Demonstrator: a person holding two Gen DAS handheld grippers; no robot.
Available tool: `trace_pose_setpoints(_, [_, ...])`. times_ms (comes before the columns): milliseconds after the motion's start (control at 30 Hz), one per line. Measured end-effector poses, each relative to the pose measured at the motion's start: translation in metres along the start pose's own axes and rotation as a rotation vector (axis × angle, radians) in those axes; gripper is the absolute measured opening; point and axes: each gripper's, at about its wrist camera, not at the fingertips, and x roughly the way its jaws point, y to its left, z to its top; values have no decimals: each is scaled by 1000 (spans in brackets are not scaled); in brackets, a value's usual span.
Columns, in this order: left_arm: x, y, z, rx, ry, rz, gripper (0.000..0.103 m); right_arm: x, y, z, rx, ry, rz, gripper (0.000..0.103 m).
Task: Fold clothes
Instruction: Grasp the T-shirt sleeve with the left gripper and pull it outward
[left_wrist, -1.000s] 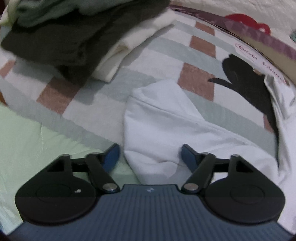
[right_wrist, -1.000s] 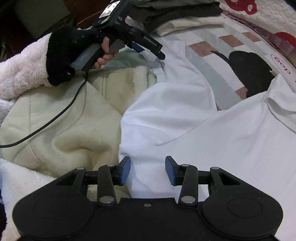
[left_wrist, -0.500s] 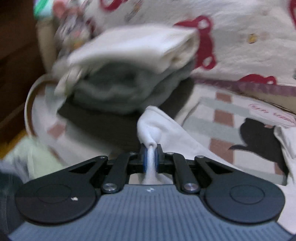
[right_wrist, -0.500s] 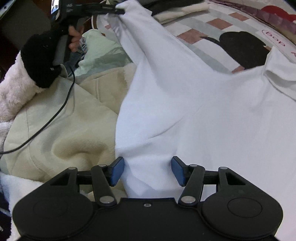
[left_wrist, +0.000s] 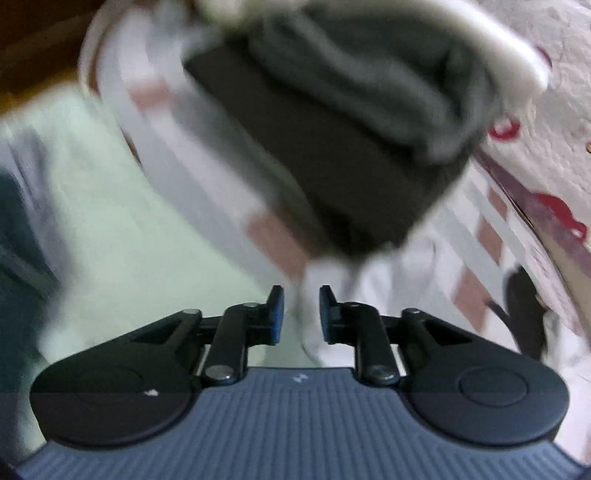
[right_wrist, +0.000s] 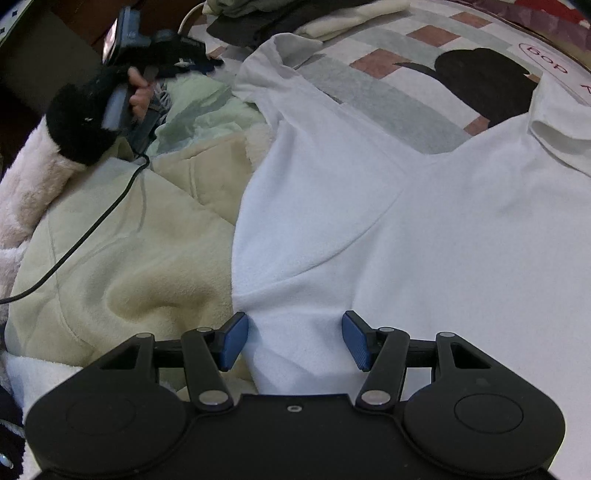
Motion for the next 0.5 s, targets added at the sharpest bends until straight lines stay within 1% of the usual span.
trace_pose_setpoints(33, [5,-1,-1,8,27,-2,26,0,0,0,3,-3,-2,62])
trace_pose_setpoints(67, [9,-3,-1,20,37,5,33,-1,1,-1,5,-8,-5,62])
trace_pose_setpoints(100, [13,-3,-1,13,43,0,37,-2,1,-1,8,-13,-7,62])
trace_pose_setpoints(267, [30,9,1,-127,40,-99,41,-1,-2,-4,39,-34,-1,62])
trace_pose_setpoints(333, [35,7,0,-145,19,-114,42,0,-2,-5,42,-37,-2,62])
trace_pose_setpoints(367, [37,4,-2,-145,5,-116,45,1,-2,-5,42,-36,-4,62])
trace_pose_setpoints(400, [39,1,-3,-145,-9,-117,52,1,-1,-5,41,-35,-6,62])
trace_pose_setpoints(433, [40,-2,-5,-145,-23,-119,54,2,-1,-4,41,-34,-8,62])
trace_pose_setpoints(500, [44,-9,-8,-144,-52,-122,55,3,-1,-4,42,-32,-11,62])
